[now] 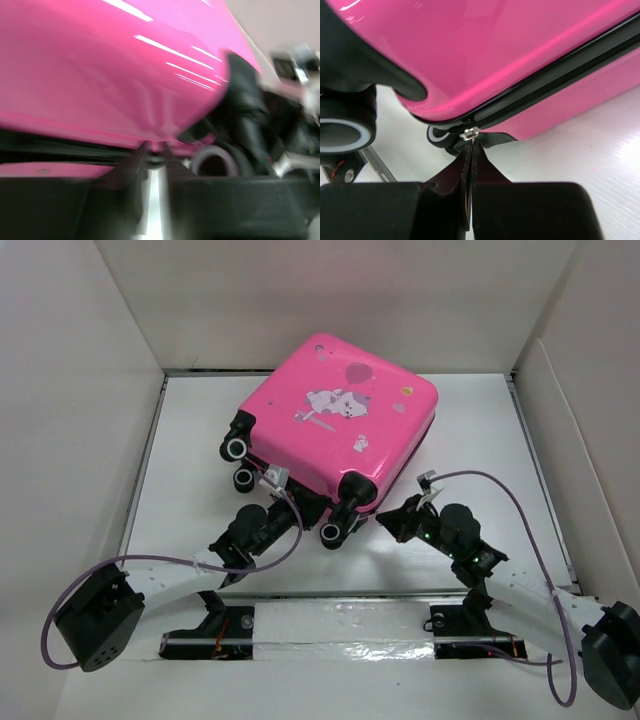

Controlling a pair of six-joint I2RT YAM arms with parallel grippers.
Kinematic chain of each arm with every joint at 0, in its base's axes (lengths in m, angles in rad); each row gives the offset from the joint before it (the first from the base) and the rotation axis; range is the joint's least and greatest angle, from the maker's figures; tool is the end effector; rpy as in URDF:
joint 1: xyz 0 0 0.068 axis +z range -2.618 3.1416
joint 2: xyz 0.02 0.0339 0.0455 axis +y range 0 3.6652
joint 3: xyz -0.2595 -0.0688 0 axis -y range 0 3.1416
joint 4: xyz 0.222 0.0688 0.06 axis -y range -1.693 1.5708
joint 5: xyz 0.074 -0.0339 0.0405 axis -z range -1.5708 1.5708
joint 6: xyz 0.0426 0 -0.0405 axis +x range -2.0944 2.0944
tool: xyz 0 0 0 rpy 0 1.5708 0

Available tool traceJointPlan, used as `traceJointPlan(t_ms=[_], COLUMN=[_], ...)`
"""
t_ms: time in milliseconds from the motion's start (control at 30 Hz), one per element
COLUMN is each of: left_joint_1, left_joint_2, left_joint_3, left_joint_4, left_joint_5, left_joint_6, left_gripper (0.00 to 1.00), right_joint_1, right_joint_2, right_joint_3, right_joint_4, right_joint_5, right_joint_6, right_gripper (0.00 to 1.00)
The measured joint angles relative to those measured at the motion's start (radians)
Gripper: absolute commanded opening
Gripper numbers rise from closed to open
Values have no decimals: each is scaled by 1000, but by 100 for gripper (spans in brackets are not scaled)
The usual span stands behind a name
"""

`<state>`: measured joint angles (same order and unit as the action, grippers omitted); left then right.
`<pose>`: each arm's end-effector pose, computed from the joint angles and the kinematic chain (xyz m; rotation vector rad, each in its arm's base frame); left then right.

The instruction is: Pack the luggage

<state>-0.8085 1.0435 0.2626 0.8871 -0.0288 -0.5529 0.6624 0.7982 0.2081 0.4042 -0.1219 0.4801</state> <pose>0.1426 -0.1476 0.2365 0.1741 1.5506 -1.0746 0.1316 0.1092 0.2042 -0.2616 1.8331 0.9243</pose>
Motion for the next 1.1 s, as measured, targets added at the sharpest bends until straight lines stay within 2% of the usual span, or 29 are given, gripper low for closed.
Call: traceJointPlan(t_ms=[100,200,467,700,967,1100], left_joint_1=[-50,-48,-44,-44,-61,-69], left_joint_2=[-30,-58,-66,-56,-228,-165], left_joint_3=[9,8,8,8,18,105], left_joint_4=[-22,-76,-126,-121,-23,-110], left_joint_5=[53,77,145,266,344,348], left_joint_6=[23,19,9,-8,-35,-26], left_gripper=[80,93,95,95,99,99], right_joint_1=[-74,-130,-156,-171,-186,-191], right_joint_2=[27,66,113,113,98,98], right_joint_3=[37,60,77,98,102,102], right_joint_4=[-47,-53,-56,-79,-115,-116], right_joint_5=[-66,-108,-155,-178,-195,-203], right_joint_6=[-29,-49,-83,-111,-130,-133], right_gripper=[0,0,0,0,0,0])
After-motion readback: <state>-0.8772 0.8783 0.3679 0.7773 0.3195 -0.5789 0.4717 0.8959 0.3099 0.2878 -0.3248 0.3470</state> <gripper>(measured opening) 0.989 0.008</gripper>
